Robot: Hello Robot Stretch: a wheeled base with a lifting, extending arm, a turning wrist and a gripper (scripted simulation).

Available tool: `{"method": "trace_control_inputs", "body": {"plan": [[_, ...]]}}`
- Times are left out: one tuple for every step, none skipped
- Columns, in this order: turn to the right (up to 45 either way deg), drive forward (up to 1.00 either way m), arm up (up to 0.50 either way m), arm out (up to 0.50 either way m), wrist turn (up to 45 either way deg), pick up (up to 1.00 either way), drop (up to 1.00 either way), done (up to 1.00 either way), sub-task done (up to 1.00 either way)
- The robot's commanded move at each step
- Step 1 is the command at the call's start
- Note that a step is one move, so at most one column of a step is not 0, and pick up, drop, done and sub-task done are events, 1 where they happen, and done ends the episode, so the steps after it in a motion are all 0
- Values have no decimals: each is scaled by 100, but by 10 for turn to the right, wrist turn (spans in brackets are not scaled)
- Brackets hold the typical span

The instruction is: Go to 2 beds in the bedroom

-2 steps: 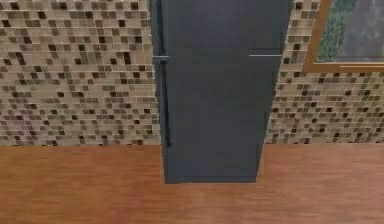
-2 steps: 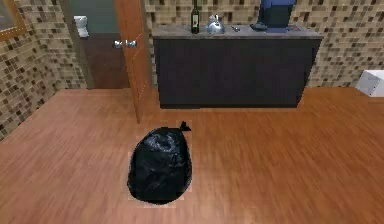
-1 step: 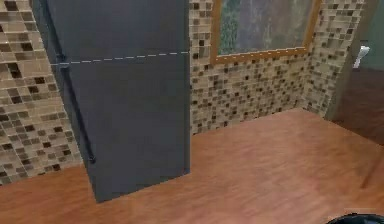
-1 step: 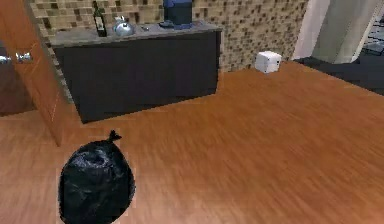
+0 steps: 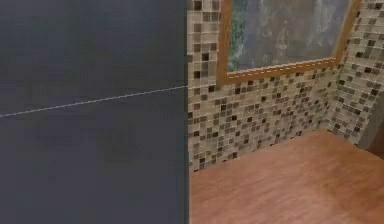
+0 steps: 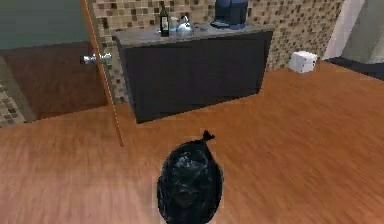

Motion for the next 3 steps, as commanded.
{"method": "trace_control_inputs", "body": {"plan": [[450, 0, 0, 0, 0, 0, 0, 0, 0], [60, 0, 0, 0, 0, 0, 0, 0, 0], [30, 0, 0, 0, 0, 0, 0, 0, 0]]}}
